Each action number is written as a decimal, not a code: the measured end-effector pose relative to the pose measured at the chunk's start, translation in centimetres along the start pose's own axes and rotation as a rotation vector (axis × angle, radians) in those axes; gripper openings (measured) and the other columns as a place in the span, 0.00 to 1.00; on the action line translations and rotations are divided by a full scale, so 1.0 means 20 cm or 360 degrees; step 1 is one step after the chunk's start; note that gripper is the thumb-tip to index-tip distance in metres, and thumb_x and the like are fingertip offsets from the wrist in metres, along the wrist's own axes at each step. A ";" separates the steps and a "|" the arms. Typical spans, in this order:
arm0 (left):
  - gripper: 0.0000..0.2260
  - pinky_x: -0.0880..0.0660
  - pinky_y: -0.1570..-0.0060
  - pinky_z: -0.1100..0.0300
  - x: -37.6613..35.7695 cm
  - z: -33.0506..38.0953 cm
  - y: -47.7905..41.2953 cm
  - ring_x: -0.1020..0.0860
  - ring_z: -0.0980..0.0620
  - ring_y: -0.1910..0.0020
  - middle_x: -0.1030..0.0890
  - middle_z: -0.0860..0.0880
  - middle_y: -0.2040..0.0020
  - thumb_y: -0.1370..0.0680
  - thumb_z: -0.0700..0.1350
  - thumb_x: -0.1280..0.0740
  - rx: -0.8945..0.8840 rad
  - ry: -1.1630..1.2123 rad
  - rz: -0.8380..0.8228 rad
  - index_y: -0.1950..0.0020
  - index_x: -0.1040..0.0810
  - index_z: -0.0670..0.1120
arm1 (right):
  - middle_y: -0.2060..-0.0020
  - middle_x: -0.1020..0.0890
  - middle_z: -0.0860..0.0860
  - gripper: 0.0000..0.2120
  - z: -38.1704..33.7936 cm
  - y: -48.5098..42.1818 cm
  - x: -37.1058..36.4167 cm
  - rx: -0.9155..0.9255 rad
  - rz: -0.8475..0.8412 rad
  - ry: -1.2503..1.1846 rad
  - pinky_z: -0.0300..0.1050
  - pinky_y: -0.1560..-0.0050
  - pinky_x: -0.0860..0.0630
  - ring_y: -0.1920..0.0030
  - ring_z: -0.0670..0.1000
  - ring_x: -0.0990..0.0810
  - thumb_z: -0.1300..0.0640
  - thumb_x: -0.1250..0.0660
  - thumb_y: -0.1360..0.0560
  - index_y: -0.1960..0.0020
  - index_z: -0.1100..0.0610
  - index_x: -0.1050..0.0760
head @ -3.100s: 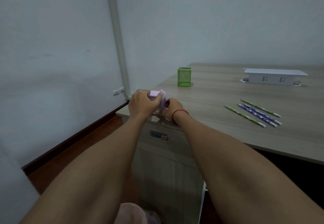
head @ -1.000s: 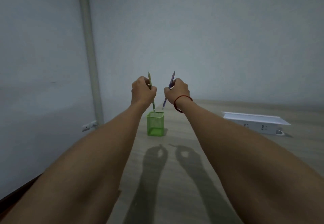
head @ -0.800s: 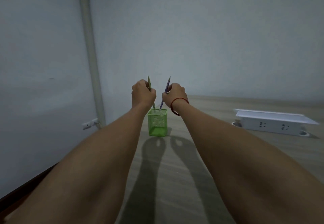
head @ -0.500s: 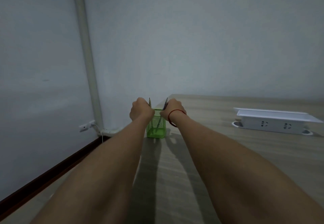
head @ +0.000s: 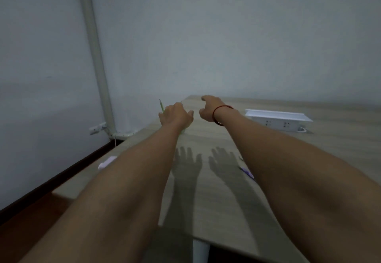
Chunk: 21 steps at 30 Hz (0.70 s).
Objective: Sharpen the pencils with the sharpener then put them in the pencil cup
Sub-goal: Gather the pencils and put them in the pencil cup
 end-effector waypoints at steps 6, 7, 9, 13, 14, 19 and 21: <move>0.25 0.29 0.39 0.50 -0.15 0.16 0.40 0.29 0.43 0.34 0.28 0.44 0.32 0.23 0.59 0.39 -0.0072 -0.0003 -0.0222 0.32 0.32 0.44 | 0.27 0.35 0.56 0.24 0.36 0.41 0.08 -0.0200 -0.0038 0.0083 0.51 0.30 0.33 0.29 0.58 0.33 0.55 0.41 0.20 0.25 0.58 0.39; 0.25 0.29 0.39 0.50 -0.18 0.19 0.45 0.28 0.43 0.34 0.28 0.44 0.33 0.23 0.58 0.39 -0.0086 -0.0008 -0.0252 0.32 0.31 0.44 | 0.28 0.33 0.57 0.23 0.44 0.46 0.07 -0.0247 -0.0054 0.0115 0.51 0.32 0.32 0.30 0.58 0.32 0.55 0.41 0.20 0.26 0.58 0.38; 0.25 0.28 0.39 0.51 -0.26 0.25 0.55 0.27 0.43 0.35 0.27 0.44 0.34 0.24 0.58 0.38 -0.0104 -0.0024 -0.0307 0.33 0.30 0.43 | 0.30 0.31 0.58 0.22 0.58 0.56 0.05 -0.0326 -0.0092 0.0191 0.50 0.33 0.31 0.32 0.59 0.30 0.55 0.42 0.21 0.28 0.60 0.35; 0.22 0.29 0.42 0.52 -0.39 0.34 0.70 0.26 0.42 0.37 0.26 0.43 0.36 0.24 0.56 0.36 -0.0091 -0.0071 -0.0344 0.36 0.29 0.43 | 0.34 0.25 0.59 0.20 0.78 0.69 -0.03 -0.0407 -0.0127 0.0264 0.50 0.35 0.29 0.35 0.59 0.26 0.56 0.39 0.22 0.32 0.61 0.28; 0.22 0.29 0.42 0.52 -0.42 0.36 0.72 0.26 0.42 0.37 0.26 0.43 0.36 0.24 0.56 0.36 -0.0079 -0.0072 -0.0357 0.36 0.29 0.43 | 0.36 0.24 0.59 0.19 0.81 0.71 -0.06 -0.0404 -0.0150 0.0281 0.50 0.36 0.27 0.36 0.59 0.25 0.57 0.37 0.23 0.34 0.62 0.27; 0.22 0.27 0.45 0.55 -0.57 0.42 0.83 0.25 0.42 0.38 0.24 0.44 0.38 0.29 0.55 0.30 -0.0011 -0.0085 -0.0400 0.40 0.26 0.45 | 0.40 0.21 0.59 0.17 0.89 0.77 -0.19 -0.0328 -0.0207 0.0394 0.46 0.43 0.25 0.41 0.59 0.22 0.62 0.31 0.27 0.39 0.61 0.23; 0.19 0.26 0.45 0.55 -0.58 0.44 0.84 0.24 0.43 0.39 0.23 0.44 0.39 0.28 0.50 0.30 0.0017 -0.0087 -0.0344 0.41 0.25 0.45 | 0.40 0.22 0.60 0.16 0.89 0.79 -0.18 -0.0285 -0.0099 0.0451 0.48 0.42 0.25 0.40 0.60 0.22 0.66 0.34 0.26 0.38 0.62 0.24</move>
Point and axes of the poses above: each hand's wrist, its own y-axis away from the middle knuckle, its own x-axis out of the back of the hand, z = x × y, the point moved 7 cm from there along -y, towards the middle knuckle
